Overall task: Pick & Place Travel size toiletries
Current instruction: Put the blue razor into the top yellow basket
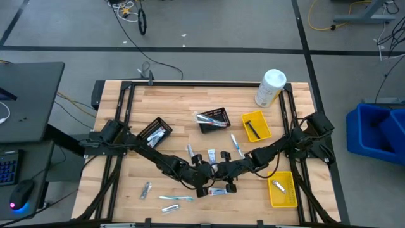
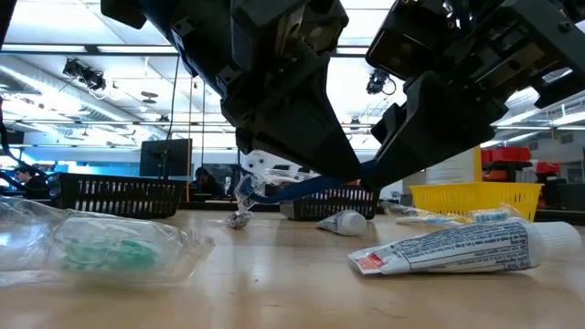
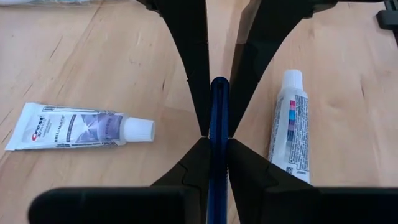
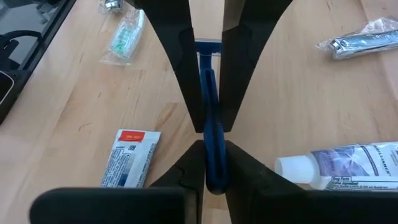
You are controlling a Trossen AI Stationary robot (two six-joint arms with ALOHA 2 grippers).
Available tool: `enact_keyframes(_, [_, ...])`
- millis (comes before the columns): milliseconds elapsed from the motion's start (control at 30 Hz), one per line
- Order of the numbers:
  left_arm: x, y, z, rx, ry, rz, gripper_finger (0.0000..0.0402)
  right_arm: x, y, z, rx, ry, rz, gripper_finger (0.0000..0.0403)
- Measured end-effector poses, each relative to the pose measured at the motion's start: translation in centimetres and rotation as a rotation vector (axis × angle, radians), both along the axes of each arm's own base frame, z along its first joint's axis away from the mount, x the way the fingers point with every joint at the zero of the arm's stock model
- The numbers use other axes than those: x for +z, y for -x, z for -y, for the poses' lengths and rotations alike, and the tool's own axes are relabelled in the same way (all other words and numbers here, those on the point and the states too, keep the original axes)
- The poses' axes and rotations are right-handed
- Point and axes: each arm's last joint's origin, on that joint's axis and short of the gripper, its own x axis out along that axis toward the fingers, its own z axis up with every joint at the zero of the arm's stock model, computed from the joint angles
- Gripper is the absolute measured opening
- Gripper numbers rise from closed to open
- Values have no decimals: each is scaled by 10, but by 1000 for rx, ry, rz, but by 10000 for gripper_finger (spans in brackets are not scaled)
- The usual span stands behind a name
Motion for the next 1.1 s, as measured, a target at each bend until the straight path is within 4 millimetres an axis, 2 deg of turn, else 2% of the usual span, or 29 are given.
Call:
enact_keyframes(300, [0, 0, -1, -19, -41, 1, 61, 0, 0, 0, -2, 2, -1, 44])
enact_keyframes(600, [1, 0, 1, -20, 2, -2, 127, 0, 0, 0, -19, -18, -7, 43])
enact_keyframes(733, [23, 7, 0, -64, 94, -12, 146, 1, 1, -1, -33, -37, -15, 43])
enact_keyframes(833, [46, 19, -3, -63, 58, -18, 153, 7, 4, -1, -57, -10, 2, 43])
enact_keyframes(1000, [75, 41, -14, 34, -31, -43, 155, 30, 17, 3, -144, 105, -13, 43])
enact_keyframes(1100, [85, 52, -22, 66, -43, -84, 155, 45, 32, 10, -224, 165, -66, 43])
